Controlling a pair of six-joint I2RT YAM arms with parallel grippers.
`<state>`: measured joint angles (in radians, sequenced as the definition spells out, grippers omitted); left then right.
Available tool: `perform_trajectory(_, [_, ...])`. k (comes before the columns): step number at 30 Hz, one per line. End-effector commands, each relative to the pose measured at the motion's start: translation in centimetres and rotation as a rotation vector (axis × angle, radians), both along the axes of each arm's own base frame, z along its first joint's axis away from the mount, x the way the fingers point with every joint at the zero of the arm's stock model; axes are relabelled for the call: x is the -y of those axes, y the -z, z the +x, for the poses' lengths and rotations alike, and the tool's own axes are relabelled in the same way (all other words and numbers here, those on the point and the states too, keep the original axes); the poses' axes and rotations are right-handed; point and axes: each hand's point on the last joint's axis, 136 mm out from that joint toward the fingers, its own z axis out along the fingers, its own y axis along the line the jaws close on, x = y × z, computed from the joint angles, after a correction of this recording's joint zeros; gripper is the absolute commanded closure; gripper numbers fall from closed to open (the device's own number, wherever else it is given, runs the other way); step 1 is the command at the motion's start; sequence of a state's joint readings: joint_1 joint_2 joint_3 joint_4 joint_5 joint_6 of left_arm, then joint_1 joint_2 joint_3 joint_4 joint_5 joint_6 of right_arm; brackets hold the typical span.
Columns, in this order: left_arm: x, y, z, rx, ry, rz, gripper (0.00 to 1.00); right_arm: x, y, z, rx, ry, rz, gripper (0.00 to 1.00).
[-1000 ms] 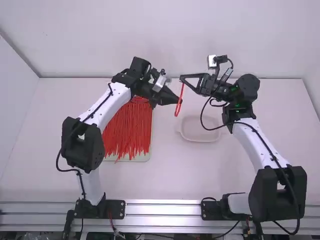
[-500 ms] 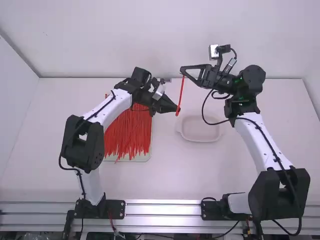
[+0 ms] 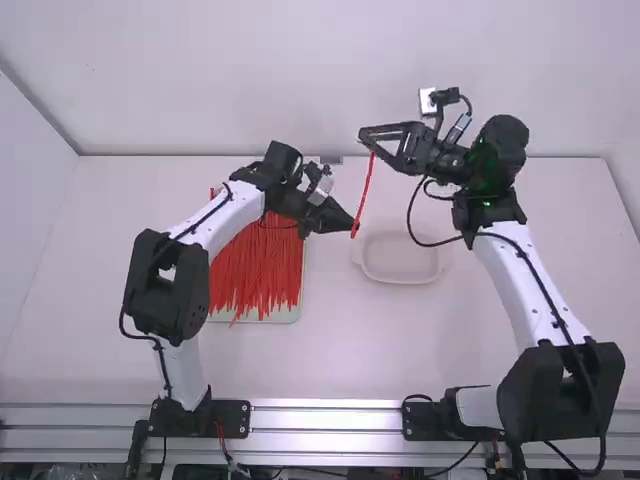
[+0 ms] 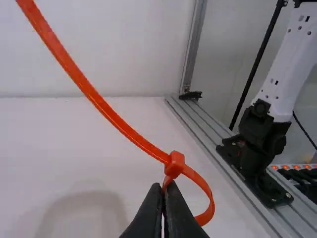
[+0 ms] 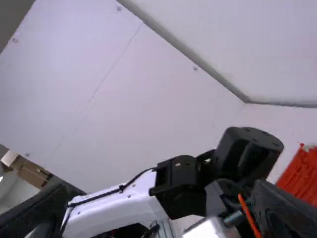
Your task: Fasten the cable tie
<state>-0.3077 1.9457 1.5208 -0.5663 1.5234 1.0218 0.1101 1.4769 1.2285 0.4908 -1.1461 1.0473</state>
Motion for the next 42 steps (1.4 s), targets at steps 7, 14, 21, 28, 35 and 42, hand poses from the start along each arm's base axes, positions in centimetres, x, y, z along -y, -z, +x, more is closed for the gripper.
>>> perform_trajectory(7, [0.2,0.2,-0.3,0.004,0.010,-0.006,0.98,0.0,5.0,-1.8,0.054,-0.066,-0.179,0.01])
perform_trajectory(14, [0.2,0.0,-0.3,0.006,0.014,-0.016,0.98,0.5,9.0,-2.4,0.005,-0.050,-0.295,0.00])
perform_trajectory(21, [0.2,-0.4,-0.3,0.026,0.023,-0.040,0.98,-0.3,10.9,-4.3,-0.001,-0.112,-0.352,0.03])
perform_trajectory(28, [0.2,-0.3,-0.2,0.030,0.022,-0.039,0.98,-1.0,11.8,-4.3,-0.001,-0.105,-0.393,0.29])
perform_trajectory(35, [0.2,-0.3,-0.2,0.030,0.022,-0.039,0.98,-0.9,12.0,-4.1,-0.020,-0.086,-0.401,0.96])
perform_trajectory(42, [0.2,-0.4,-0.2,0.029,0.022,-0.040,0.98,-1.2,12.0,-4.2,-0.010,-0.093,-0.406,1.00])
